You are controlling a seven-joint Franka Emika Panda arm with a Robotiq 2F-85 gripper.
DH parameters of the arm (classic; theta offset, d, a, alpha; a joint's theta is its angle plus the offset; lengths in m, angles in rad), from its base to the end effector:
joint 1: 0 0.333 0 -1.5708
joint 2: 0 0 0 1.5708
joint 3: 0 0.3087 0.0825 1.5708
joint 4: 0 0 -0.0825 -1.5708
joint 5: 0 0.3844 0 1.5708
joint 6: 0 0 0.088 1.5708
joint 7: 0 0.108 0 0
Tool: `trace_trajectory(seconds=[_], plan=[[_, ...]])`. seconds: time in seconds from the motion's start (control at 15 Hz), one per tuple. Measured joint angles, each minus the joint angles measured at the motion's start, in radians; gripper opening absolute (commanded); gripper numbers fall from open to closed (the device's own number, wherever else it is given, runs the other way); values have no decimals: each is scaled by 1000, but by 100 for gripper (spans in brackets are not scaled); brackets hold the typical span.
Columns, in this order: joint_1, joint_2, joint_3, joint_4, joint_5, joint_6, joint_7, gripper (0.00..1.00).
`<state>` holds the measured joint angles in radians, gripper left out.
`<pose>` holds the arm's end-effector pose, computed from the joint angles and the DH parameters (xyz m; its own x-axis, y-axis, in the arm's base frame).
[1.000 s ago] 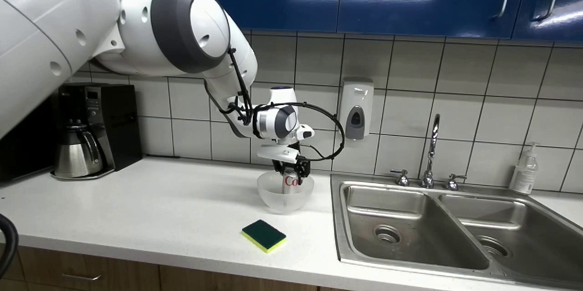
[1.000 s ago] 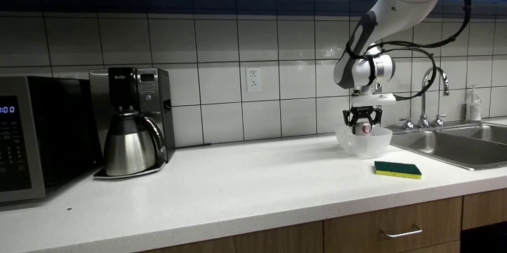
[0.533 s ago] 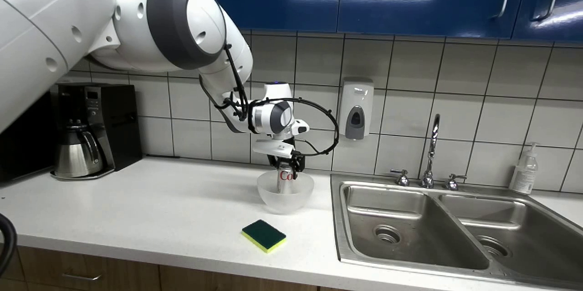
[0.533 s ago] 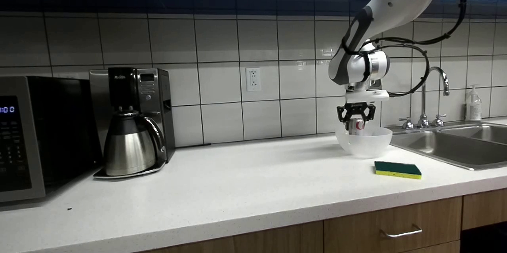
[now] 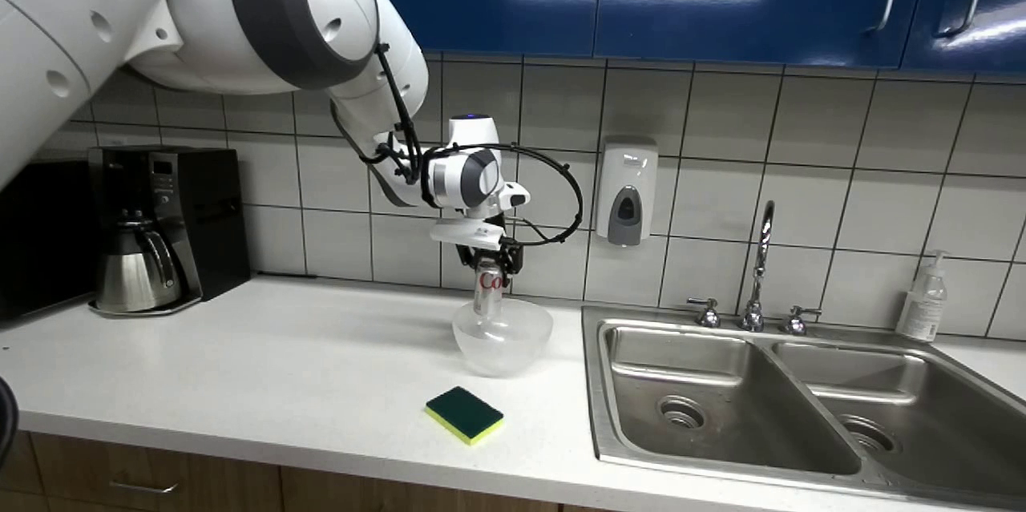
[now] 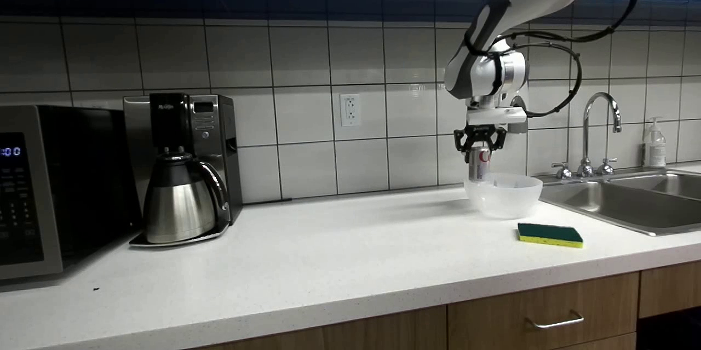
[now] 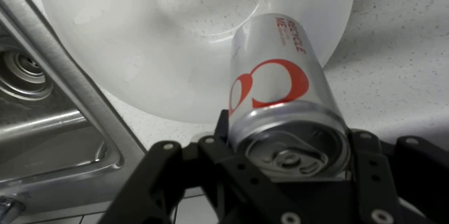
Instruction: Move the can of coke from the bowl to the counter top
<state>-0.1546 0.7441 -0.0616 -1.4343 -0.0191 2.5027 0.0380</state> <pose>0.7350 -0.1511 0.2789 0.9265 -0.1973 0.3205 -0.2230 -0.9738 0.0452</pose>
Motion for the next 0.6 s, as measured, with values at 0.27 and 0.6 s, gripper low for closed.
trace_trajectory(seconds=[0.27,0.6], plan=[[1,-56,10,-26,0,0,-18,37],[3,-106,42,-76,8,3,-47,37]])
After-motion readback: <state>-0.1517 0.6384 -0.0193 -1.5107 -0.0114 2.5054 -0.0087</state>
